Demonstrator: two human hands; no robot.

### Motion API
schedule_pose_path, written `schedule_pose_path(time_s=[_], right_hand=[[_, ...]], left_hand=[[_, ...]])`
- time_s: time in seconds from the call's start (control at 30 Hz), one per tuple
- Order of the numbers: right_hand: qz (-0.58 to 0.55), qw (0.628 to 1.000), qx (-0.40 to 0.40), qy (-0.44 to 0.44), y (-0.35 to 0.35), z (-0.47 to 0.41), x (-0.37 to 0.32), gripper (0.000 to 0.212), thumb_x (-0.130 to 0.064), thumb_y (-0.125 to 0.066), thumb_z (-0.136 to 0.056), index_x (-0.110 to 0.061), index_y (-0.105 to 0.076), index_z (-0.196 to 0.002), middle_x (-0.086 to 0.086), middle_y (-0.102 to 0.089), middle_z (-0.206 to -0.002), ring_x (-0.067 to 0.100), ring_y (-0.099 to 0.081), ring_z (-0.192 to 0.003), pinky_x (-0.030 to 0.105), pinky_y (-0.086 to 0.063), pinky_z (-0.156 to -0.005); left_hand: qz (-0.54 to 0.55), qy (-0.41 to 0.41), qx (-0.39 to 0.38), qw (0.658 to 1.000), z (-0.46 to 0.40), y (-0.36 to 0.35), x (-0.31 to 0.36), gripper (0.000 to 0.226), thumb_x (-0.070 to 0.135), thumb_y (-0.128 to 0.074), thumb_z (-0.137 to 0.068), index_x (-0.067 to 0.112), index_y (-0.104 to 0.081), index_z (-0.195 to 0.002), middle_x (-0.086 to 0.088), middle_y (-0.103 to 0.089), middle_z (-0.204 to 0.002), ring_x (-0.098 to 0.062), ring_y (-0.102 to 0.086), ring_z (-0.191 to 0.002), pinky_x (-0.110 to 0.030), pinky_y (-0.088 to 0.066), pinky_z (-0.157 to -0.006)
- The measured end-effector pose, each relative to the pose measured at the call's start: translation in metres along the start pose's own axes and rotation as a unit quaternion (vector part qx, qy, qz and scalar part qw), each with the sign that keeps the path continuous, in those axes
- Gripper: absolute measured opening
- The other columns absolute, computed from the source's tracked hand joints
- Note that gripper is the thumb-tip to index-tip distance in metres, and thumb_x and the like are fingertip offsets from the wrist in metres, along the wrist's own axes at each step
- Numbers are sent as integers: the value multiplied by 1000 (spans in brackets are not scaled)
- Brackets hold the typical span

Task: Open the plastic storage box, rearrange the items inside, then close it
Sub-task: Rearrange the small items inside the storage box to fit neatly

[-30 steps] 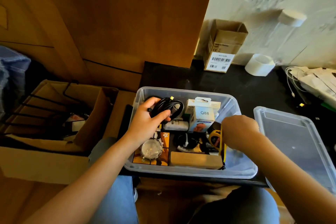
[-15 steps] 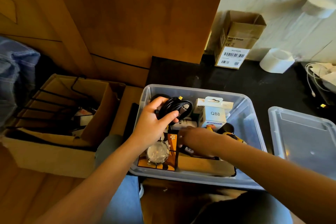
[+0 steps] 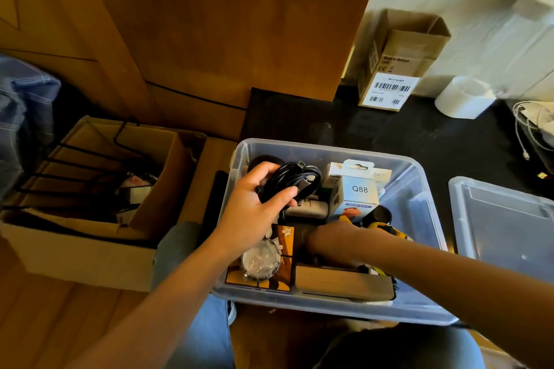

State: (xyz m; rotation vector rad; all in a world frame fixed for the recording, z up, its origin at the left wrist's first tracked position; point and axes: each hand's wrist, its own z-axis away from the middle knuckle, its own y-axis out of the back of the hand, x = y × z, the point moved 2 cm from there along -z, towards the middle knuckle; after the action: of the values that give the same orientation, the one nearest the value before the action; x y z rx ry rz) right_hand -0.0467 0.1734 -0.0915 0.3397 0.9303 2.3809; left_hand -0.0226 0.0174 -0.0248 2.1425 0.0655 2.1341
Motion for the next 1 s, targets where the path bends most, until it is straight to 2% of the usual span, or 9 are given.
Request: schedule_pose_path(time_s=[0.13, 0.2, 0.27, 0.43, 0.6, 0.7, 0.77, 0.9, 1.0], right_hand=[[-26, 999, -11, 45, 8, 8, 4, 22, -7, -60, -84, -8, -58, -106, 9, -60, -96, 26, -59, -87, 30, -46, -62], [-93, 995, 27, 34, 14, 15, 11, 13, -20, -53, -92, -13, -59, -101, -2, -55, -81, 17, -55, -76, 22, -39, -56], [-174, 982, 68, 16, 22, 25, 17, 18, -31, -49, -94, -17, -60, -96, -10, -50, -73, 9, -50, -69, 18, -36, -58], [-271, 957, 107, -9, 34, 58, 33, 24, -32, -56, -90, -17, -65, -105, -2, -63, -103, 12, -56, -92, 27, -47, -84], [-236, 969, 17, -71, 19, 93, 46, 28, -30, -51, -94, -12, -61, -114, 4, -65, -109, 13, -61, -90, 15, -45, -77], [-190, 976, -49, -97, 4, 101, 43, 27, -24, -51, -93, -7, -61, -110, 10, -67, -105, 18, -61, -85, 18, -45, -77], [-179, 977, -49, -104, -3, 99, 41, 27, -26, -56, -90, -8, -62, -108, 10, -67, -103, 18, -60, -84, 24, -49, -82], [-202, 972, -18, -117, -7, 99, 41, 30, -35, -60, -87, -14, -63, -108, 2, -68, -100, 19, -64, -91, 24, -50, -85], [-243, 956, 79, -145, -5, 99, 44, 20, -31, -53, -91, -14, -64, -88, -2, -63, -79, 13, -57, -74, 20, -47, -76]], left_hand=[[-4, -4, -1, 1000, 0, 0, 0, 15, 8, -63, -88, 19, -61, -98, -4, -70, -83, -12, -69, -80, -21, -53, -81], [-5, -6, -2, 1000, 0, 1, -1, 15, 8, -63, -88, 19, -61, -99, -4, -70, -84, -13, -69, -81, -25, -54, -83], [-4, -8, -4, 1000, 0, 1, -2, 15, 9, -63, -88, 19, -61, -99, -4, -70, -85, -13, -69, -81, -26, -54, -83], [-11, -19, -8, 1000, -1, 1, -2, 17, 8, -62, -88, 20, -60, -99, -2, -70, -84, -10, -69, -80, -22, -54, -80], [-9, -29, -34, 999, -2, 0, 4, 16, 3, -60, -88, 9, -60, -104, -5, -69, -87, -10, -69, -82, -16, -51, -76], [-6, -20, -65, 998, -8, -2, 9, 19, 2, -59, -88, 2, -60, -107, -9, -70, -90, -13, -69, -86, -17, -52, -81], [-9, -7, -96, 995, -14, -5, 15, 18, 2, -60, -88, 2, -60, -106, -11, -70, -90, -14, -68, -87, -19, -52, -82], [-104, 3, -207, 973, -31, -16, 22, 17, 10, -64, -87, 9, -63, -105, -5, -70, -95, -10, -66, -94, -19, -50, -86], [-157, 25, -257, 953, -42, -26, 19, 20, 12, -69, -84, 9, -66, -103, -3, -67, -96, -9, -63, -90, -17, -49, -78]])
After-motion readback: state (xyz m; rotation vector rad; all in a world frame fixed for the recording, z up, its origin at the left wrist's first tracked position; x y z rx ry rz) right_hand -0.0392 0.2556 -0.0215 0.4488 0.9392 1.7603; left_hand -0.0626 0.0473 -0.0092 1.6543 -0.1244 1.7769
